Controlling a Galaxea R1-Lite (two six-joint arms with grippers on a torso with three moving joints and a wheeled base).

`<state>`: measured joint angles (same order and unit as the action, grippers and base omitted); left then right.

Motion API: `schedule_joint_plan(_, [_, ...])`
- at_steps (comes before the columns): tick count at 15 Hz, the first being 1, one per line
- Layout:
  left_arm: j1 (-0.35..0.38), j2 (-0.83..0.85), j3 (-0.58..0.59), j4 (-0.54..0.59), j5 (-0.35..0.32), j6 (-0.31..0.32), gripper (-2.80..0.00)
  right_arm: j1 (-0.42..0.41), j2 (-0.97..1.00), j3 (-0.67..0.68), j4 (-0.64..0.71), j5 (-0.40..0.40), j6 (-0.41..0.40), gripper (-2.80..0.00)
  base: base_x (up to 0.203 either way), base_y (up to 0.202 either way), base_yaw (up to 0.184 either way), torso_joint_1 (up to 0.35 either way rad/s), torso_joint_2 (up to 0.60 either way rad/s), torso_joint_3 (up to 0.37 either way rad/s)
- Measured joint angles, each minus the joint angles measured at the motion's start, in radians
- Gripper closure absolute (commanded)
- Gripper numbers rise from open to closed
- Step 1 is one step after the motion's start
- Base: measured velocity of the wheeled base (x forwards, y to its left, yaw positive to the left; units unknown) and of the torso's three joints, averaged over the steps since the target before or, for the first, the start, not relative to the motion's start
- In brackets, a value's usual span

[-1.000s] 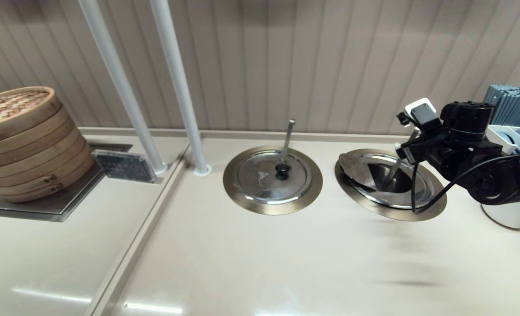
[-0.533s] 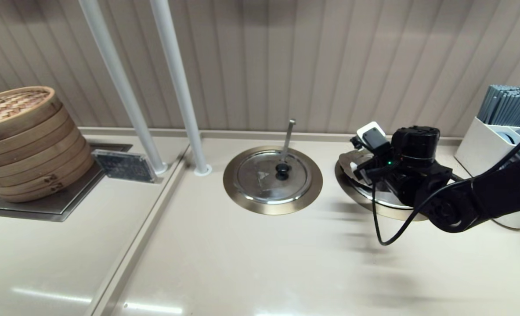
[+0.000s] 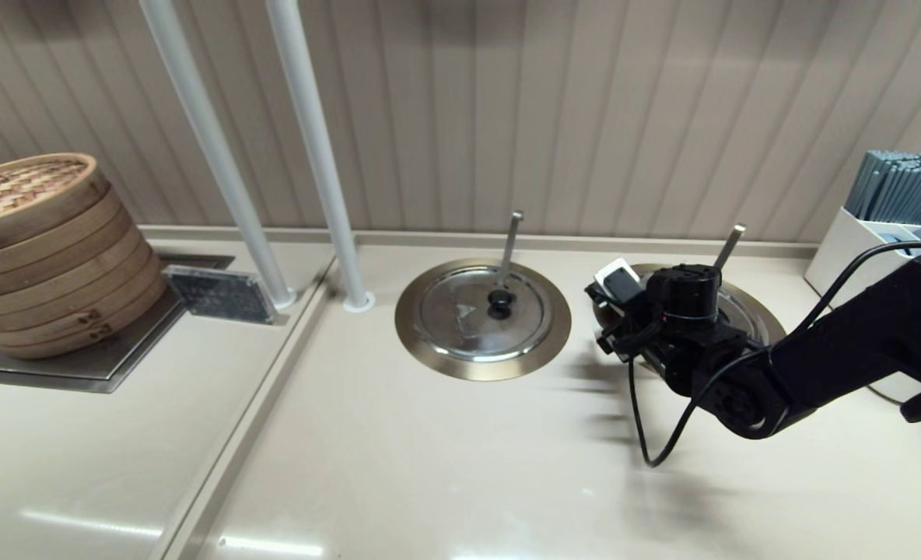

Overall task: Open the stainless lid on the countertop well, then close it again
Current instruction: Close the lid

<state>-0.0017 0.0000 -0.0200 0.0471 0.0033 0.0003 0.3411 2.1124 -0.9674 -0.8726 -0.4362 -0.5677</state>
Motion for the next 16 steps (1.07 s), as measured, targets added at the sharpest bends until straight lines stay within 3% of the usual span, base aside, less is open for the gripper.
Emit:
schedule_joint_plan(5, [0.0, 0.0, 0.0, 0.0, -0.001, 0.0, 0.0, 0.002, 0.038, -0.003, -0.002, 0.0, -0.004, -2.8, 0.0, 0.0, 0.0, 0.0, 0.0, 0.0])
schedule_joint_plan(16, [0.0, 0.0, 0.0, 0.0, 0.0, 0.0, 0.0, -0.099, 0.052, -0.07, -0.006, 0.0, -0.023, -2.8, 0.0, 0.0, 0.0, 0.0, 0.0, 0.0])
